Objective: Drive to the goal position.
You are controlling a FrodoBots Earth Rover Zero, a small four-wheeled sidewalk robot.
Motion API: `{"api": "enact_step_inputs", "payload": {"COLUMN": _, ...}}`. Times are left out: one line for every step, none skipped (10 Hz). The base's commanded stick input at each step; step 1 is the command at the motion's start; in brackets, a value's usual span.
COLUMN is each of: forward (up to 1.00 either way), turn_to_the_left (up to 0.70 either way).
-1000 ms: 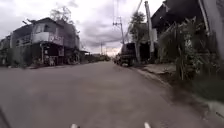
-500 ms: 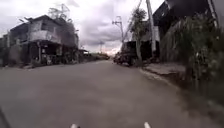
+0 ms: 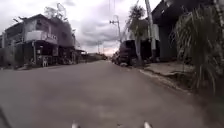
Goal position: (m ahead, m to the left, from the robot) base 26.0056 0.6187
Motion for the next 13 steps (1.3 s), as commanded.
{"api": "enact_step_inputs", "payload": {"forward": 0.70, "turn_to_the_left": 0.02}}
{"api": "enact_step_inputs", "payload": {"forward": 0.70, "turn_to_the_left": 0.05}}
{"api": "enact_step_inputs", "payload": {"forward": 0.70, "turn_to_the_left": -0.09}}
{"api": "enact_step_inputs", "payload": {"forward": 0.70, "turn_to_the_left": -0.27}}
{"api": "enact_step_inputs", "payload": {"forward": 0.70, "turn_to_the_left": 0.11}}
{"api": "enact_step_inputs", "payload": {"forward": 0.70, "turn_to_the_left": 0.12}}
{"api": "enact_step_inputs", "payload": {"forward": 0.70, "turn_to_the_left": 0.05}}
{"api": "enact_step_inputs", "payload": {"forward": 0.70, "turn_to_the_left": 0.11}}
{"api": "enact_step_inputs", "payload": {"forward": 0.70, "turn_to_the_left": 0.07}}
{"api": "enact_step_inputs", "payload": {"forward": 0.70, "turn_to_the_left": -0.15}}
{"api": "enact_step_inputs", "payload": {"forward": 0.70, "turn_to_the_left": -0.35}}
{"api": "enact_step_inputs", "payload": {"forward": 0.70, "turn_to_the_left": -0.31}}
{"api": "enact_step_inputs", "payload": {"forward": 0.70, "turn_to_the_left": 0.15}}
